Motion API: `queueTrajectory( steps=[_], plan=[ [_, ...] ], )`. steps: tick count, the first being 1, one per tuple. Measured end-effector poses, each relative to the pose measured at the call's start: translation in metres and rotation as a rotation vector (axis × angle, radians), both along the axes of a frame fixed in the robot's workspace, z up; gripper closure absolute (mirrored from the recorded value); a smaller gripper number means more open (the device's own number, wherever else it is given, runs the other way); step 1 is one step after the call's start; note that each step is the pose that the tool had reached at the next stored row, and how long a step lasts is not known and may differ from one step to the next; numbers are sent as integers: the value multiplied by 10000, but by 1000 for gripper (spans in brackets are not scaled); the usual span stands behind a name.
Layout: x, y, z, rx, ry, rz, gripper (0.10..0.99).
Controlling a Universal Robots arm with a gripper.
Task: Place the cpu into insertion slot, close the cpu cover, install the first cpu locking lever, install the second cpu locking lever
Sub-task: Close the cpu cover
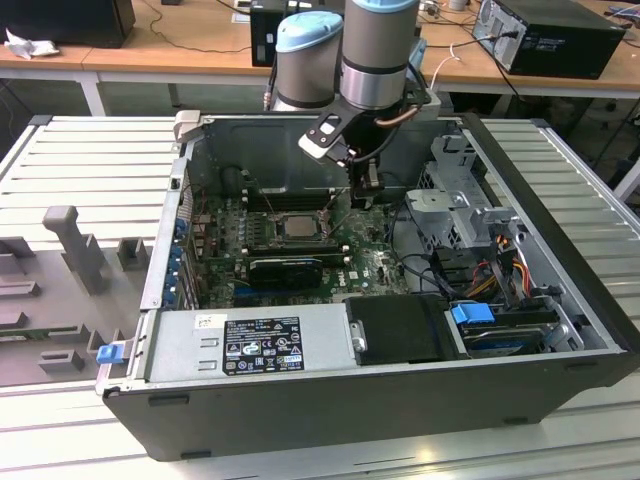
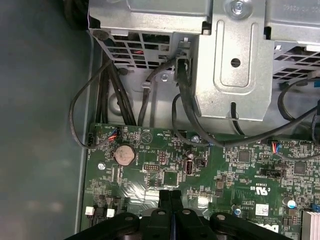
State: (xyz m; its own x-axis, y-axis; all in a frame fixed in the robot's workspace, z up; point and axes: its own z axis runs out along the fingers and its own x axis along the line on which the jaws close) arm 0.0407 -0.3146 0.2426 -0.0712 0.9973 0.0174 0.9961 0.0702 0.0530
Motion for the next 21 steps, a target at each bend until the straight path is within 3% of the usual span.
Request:
queueTrajectory(
  steps=[21],
  plan=[
    [-79, 0, 0, 0, 0, 1, 980]
  ],
)
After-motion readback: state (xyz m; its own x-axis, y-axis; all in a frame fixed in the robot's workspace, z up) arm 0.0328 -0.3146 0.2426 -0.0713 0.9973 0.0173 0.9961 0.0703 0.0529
